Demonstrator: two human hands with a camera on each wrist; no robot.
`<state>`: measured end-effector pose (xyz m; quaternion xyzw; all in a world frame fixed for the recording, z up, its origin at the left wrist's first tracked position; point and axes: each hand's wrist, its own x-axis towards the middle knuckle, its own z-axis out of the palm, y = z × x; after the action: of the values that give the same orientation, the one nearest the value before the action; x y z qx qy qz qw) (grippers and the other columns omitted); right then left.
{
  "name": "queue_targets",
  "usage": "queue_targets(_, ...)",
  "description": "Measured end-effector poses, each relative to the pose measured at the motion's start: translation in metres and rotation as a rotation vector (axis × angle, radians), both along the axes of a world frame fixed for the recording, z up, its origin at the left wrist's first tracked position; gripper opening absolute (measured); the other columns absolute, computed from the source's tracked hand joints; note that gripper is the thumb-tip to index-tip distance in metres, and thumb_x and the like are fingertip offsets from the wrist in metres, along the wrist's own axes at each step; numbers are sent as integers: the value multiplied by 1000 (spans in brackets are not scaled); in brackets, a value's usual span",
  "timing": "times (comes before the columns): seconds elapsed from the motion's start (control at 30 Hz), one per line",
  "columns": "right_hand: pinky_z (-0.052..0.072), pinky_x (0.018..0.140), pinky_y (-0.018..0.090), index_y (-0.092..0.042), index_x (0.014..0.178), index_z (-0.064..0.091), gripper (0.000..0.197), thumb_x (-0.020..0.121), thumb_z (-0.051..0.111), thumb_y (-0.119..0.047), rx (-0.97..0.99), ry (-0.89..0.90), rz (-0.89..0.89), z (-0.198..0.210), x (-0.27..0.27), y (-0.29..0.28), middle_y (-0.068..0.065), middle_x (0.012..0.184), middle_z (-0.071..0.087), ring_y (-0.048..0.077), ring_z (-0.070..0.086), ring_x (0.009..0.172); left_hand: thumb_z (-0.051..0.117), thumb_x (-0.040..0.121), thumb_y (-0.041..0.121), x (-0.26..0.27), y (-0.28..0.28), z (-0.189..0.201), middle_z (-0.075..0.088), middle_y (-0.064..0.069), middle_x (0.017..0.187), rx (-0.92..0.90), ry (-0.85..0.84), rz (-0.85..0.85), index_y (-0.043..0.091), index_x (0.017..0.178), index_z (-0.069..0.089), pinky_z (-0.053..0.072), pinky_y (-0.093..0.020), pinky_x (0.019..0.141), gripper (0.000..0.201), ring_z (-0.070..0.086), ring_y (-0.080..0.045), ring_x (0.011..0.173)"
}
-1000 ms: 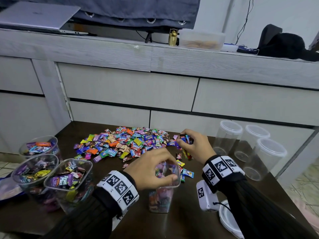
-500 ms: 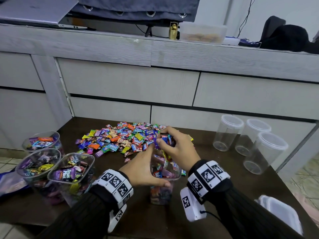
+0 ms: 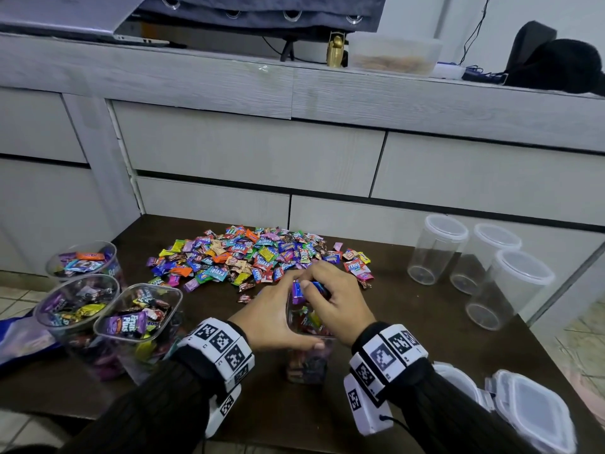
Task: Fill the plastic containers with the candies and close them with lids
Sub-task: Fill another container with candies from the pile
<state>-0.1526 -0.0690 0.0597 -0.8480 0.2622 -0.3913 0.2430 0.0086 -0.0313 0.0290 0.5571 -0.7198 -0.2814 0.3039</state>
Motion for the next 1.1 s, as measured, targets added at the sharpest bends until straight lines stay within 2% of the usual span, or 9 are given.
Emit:
queue_targets(0.1, 44, 75, 24, -4, 83, 62, 11, 82, 52, -5, 20, -30, 17, 2, -1, 1, 4, 83, 61, 12, 56, 80, 81, 48, 72, 0, 2, 1, 56, 22, 125, 8, 15, 3, 51, 128, 25, 49, -29, 100, 100, 55, 6, 115)
queue_targets(0.23, 48, 73, 27, -4, 86, 62, 16, 72, 54, 0, 28, -4, 49, 3, -3, 2, 2, 83, 63, 13, 58, 78, 81, 50, 69, 0, 2, 2, 59, 19, 123, -7, 11, -9, 41, 130, 34, 49, -30, 99, 98, 56, 5, 113)
queue_targets(0.47, 46, 67, 25, -6, 76, 64, 4, 79, 66, -9, -51, 84, 110, 5, -9, 12, 2, 75, 63, 13, 57, 70, 80, 52, 63, -5, 10, 3, 61, 20, 103, -36, 10, -47, 32, 113, 48, 47, -22, 84, 76, 58, 6, 100)
queue_targets(0.57, 48, 70, 32, -5, 76, 69, 13, 85, 66, -14, -55, 111, 122, 4, -13, 15, 5, 77, 65, 15, 60, 74, 84, 53, 59, -5, 14, 2, 62, 14, 112, 6, 59, -95, 25, 120, 47, 50, -36, 93, 84, 58, -1, 109)
queue_targets(0.67, 49, 70, 38, -3, 77, 71, 15, 87, 64, -11, -68, 123, 137, 4, -15, 18, 6, 79, 67, 19, 63, 75, 84, 46, 65, -5, 15, 2, 60, 17, 118, 23, 94, -122, 35, 122, 44, 48, -39, 98, 91, 55, 0, 115)
queue_targets(0.8, 51, 72, 30, -6, 82, 69, 15, 84, 61, -18, 51, -143, 43, 6, -17, 17, 3, 81, 67, 14, 63, 78, 53, 52, 94, -3, 18, -1, 62, 14, 126, 34, 367, -173, 29, 133, 44, 48, -26, 97, 104, 56, -4, 121)
queue_targets(0.9, 50, 83, 29, -13, 99, 63, 15, 84, 60, -18, 242, -325, -103, 6, -25, 1, -1, 98, 66, 10, 62, 92, 41, 62, 95, 3, 10, -6, 63, 14, 126, 6, 528, 20, 27, 131, 48, 46, -20, 98, 98, 56, -2, 120)
queue_targets(1.0, 32, 110, 31, -19, 136, 38, 56, 88, 65, -27, 321, 76, -255, -11, -39, -36, -3, 143, 40, 13, 38, 134, 46, 78, 76, 16, -13, -21, 54, 9, 137, -45, 284, 347, 25, 133, 46, 37, -36, 112, 74, 47, -2, 126)
queue_targets(1.1, 10, 119, 44, -11, 151, 1, 103, 82, 64, -54, 389, 642, -423, -48, -50, -70, 7, 160, -7, 24, -4, 147, 49, 85, 68, 26, -37, -45, 17, -5, 162, 180, -209, 482, 17, 152, 20, 19, -46, 117, 89, 14, -20, 148)
